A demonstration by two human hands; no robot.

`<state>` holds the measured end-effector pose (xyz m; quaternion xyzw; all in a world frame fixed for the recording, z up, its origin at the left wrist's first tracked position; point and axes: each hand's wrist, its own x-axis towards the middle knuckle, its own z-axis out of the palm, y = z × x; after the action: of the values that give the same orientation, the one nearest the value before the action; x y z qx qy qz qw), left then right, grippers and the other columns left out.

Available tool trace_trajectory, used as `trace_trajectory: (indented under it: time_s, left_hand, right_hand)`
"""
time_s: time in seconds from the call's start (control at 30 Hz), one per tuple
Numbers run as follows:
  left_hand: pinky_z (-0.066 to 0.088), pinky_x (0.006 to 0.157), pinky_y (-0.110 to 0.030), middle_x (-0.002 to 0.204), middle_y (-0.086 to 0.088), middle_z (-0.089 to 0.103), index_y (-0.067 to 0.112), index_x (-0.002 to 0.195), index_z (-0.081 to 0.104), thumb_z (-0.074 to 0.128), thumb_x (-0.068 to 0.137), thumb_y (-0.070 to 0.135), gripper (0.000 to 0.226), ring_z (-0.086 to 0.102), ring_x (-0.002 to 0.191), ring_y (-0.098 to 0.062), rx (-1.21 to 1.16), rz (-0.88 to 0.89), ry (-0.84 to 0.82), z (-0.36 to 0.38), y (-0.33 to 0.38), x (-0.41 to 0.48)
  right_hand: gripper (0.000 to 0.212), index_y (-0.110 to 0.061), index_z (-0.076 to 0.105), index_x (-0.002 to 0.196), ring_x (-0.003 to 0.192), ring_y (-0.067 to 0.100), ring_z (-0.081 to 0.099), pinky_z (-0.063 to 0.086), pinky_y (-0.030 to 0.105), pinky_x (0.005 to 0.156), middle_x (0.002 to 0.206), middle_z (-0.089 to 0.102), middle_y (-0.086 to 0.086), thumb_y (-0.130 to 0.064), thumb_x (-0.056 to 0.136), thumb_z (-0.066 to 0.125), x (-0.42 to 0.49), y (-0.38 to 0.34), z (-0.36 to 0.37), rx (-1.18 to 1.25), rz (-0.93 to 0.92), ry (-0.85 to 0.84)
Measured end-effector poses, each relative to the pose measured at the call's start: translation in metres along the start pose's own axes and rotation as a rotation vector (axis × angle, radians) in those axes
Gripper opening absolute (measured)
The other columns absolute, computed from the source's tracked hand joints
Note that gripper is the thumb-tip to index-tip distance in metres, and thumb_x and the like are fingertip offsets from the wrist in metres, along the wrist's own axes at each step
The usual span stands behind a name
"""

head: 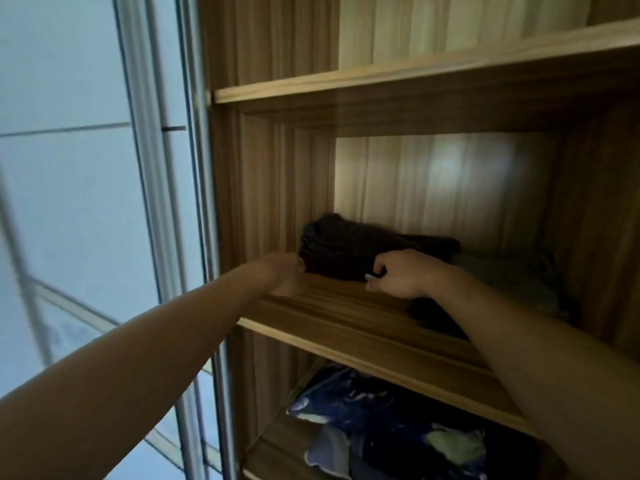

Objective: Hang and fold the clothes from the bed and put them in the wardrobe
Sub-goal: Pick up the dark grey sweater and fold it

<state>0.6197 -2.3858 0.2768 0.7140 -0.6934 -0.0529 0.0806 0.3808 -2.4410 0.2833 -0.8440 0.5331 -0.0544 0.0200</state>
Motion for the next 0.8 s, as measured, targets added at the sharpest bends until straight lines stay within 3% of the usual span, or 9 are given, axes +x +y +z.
trace_trajectory:
  time_s: [0.17, 0.23, 0.33, 0.43, 0.57, 0.7, 0.8]
  left_hand:
    - [0.054, 0.067, -0.027, 0.108, -0.006, 0.066, 0.017, 0.118, 0.062, 0.053, 0.099, 0.037, 0.029, 0.069, 0.089, -0.024, 0.045, -0.065, -0.029, 0.009, -0.036, -0.068]
    - [0.058, 0.072, -0.029, 0.105, -0.005, 0.064, 0.016, 0.119, 0.062, 0.055, 0.099, 0.034, 0.028, 0.068, 0.088, -0.023, 0.031, -0.08, -0.045, 0.011, -0.054, -0.083]
    - [0.052, 0.08, -0.031, 0.108, -0.009, 0.065, 0.013, 0.114, 0.063, 0.056, 0.099, 0.032, 0.026, 0.065, 0.098, -0.025, 0.044, -0.127, -0.02, 0.01, -0.081, -0.102]
    - [0.047, 0.086, -0.029, 0.123, -0.011, 0.065, 0.01, 0.128, 0.063, 0.057, 0.098, 0.041, 0.044, 0.062, 0.112, -0.026, 0.069, -0.191, 0.07, 0.011, -0.108, -0.112]
    - [0.044, 0.107, -0.038, 0.142, -0.011, 0.056, 0.013, 0.148, 0.042, 0.058, 0.097, 0.045, 0.062, 0.052, 0.131, -0.029, -0.052, -0.203, 0.146, 0.018, -0.136, -0.107]
    - [0.049, 0.1, -0.04, 0.135, -0.012, 0.059, 0.011, 0.144, 0.043, 0.061, 0.095, 0.046, 0.063, 0.057, 0.121, -0.029, -0.149, -0.138, 0.201, 0.025, -0.153, -0.089]
    - [0.053, 0.091, -0.04, 0.12, -0.01, 0.063, 0.011, 0.132, 0.051, 0.059, 0.095, 0.042, 0.049, 0.061, 0.107, -0.027, -0.203, -0.079, 0.227, 0.031, -0.159, -0.074]
  right_hand:
    - [0.035, -0.034, 0.06, 0.098, 0.087, 0.012, 0.055, 0.041, 0.027, 0.064, 0.099, 0.058, -0.008, -0.066, 0.085, 0.059, -0.023, -0.034, 0.013, -0.016, -0.062, -0.059]
    - [0.037, -0.033, 0.059, 0.096, 0.087, 0.013, 0.055, 0.043, 0.028, 0.068, 0.096, 0.057, -0.008, -0.068, 0.084, 0.058, -0.028, -0.047, 0.015, -0.023, -0.08, -0.052]
    - [0.042, -0.031, 0.058, 0.102, 0.088, 0.012, 0.055, 0.043, 0.029, 0.068, 0.098, 0.056, -0.008, -0.069, 0.085, 0.057, -0.031, -0.071, 0.013, -0.039, -0.102, -0.061]
    - [0.044, -0.031, 0.057, 0.103, 0.087, 0.012, 0.056, 0.042, 0.031, 0.065, 0.098, 0.058, -0.008, -0.071, 0.086, 0.053, -0.032, -0.096, 0.007, -0.042, -0.128, -0.018]
    - [0.044, -0.026, 0.06, 0.106, 0.083, 0.014, 0.057, 0.041, 0.031, 0.061, 0.094, 0.058, -0.005, -0.066, 0.093, 0.049, -0.026, -0.137, -0.002, -0.045, -0.194, 0.073]
    - [0.045, -0.018, 0.058, 0.113, 0.08, 0.013, 0.056, 0.042, 0.031, 0.06, 0.092, 0.058, -0.002, -0.059, 0.099, 0.047, -0.006, -0.184, -0.02, -0.045, -0.273, 0.226]
    - [0.061, -0.016, 0.038, 0.143, 0.072, 0.014, 0.058, 0.048, 0.032, 0.057, 0.083, 0.055, -0.004, -0.057, 0.099, 0.049, 0.014, -0.22, -0.037, 0.001, -0.288, 0.425]
